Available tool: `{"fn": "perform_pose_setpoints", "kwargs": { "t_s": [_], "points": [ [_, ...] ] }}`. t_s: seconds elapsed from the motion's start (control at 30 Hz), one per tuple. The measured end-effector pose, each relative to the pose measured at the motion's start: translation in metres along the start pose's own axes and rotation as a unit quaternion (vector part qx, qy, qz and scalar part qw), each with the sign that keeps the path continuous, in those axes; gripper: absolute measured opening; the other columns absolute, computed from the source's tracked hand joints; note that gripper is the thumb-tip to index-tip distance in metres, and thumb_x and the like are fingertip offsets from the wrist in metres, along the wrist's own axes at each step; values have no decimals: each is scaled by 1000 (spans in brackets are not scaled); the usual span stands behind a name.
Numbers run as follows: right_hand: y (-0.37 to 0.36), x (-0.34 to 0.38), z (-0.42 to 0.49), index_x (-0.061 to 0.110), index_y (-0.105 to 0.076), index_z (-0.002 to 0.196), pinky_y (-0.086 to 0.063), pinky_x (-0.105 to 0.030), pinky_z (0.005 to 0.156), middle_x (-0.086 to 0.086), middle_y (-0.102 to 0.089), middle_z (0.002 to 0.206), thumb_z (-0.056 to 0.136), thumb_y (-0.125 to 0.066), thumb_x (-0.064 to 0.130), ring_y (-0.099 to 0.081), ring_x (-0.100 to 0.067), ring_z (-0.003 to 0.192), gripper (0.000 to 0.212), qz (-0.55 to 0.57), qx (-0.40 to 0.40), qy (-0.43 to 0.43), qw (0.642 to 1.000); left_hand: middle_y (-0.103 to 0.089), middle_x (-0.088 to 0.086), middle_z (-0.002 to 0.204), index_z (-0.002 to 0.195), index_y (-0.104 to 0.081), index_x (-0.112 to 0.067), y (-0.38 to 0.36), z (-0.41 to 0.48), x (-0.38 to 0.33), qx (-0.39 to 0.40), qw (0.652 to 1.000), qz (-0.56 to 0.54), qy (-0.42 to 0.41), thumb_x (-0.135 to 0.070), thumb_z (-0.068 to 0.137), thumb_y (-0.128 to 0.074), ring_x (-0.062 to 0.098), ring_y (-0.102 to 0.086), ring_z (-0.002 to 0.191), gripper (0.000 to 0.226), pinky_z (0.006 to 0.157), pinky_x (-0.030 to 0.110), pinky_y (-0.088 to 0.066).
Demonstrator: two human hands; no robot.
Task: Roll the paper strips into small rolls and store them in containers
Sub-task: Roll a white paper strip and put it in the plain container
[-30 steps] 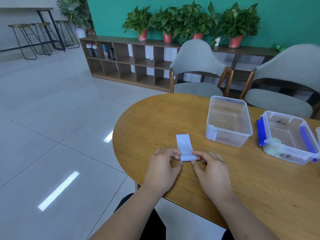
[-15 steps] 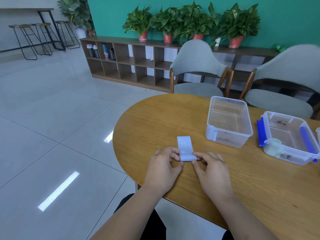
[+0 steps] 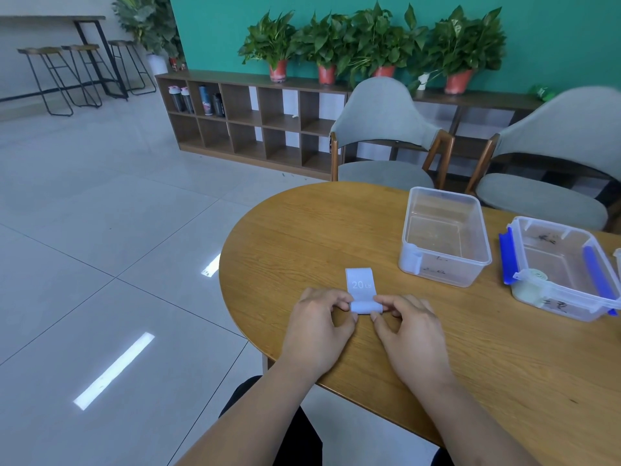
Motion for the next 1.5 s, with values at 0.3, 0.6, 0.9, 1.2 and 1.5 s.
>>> {"fn": "perform_pose_setpoints", "kwargs": {
  "t_s": [0.3, 0.6, 0.9, 1.2, 1.5],
  "points": [
    [1, 1, 0, 35, -69, 115, -52, -30, 83, 24, -65, 92, 91, -76, 27, -57, -1, 93, 26, 35, 4, -31, 999, -70, -24, 88, 110, -73, -37, 1, -1, 0, 0, 1000, -24, 13, -26, 87, -81, 4, -57, 98, 27, 82, 8, -42],
    [2, 2, 0, 33, -72, 108, -52, -30, 82, 24, -65, 92, 87, -81, 26, -56, -4, 94, 24, 20, 2, -16, 1000, -69, -26, 91, 108, -73, -37, 0, -1, -1, -3, 1000, -8, 1, -28, 87, -80, 1, -55, 101, 24, 84, 11, -44],
    [3, 1, 1, 33, -76, 109, -53, -31, 80, 22, -65, 89, 91, -79, 31, -57, -5, 91, 19, 31, -4, -9, 999, -70, -25, 88, 107, -74, -38, 2, -1, 0, 1, 1000, -20, 13, -28, 87, -81, 3, -56, 100, 24, 83, 12, -45],
    [1, -1, 1, 31, -77, 116, -52, -30, 82, 21, -65, 95, 88, -82, 27, -56, -9, 93, 29, -2, 1, 4, 1000, -69, -24, 93, 111, -74, -36, 1, 0, -1, 3, 1000, -9, 7, -27, 88, -80, 1, -54, 101, 25, 85, 9, -42],
    [3, 3, 0, 37, -70, 111, -53, -34, 84, 24, -64, 89, 90, -77, 32, -57, -3, 93, 23, 39, -1, -14, 999, -69, -25, 90, 109, -72, -38, 2, 0, -2, 10, 1000, -14, 17, -30, 91, -77, 0, -54, 101, 20, 83, 9, -40]
  ]
}}
Point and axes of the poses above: each hand's wrist, its own z-axis towards the middle knuckle, its own y-axis out of the back of the hand, x = y × z, the point moved 3 cm from there along z, towards the middle knuckle
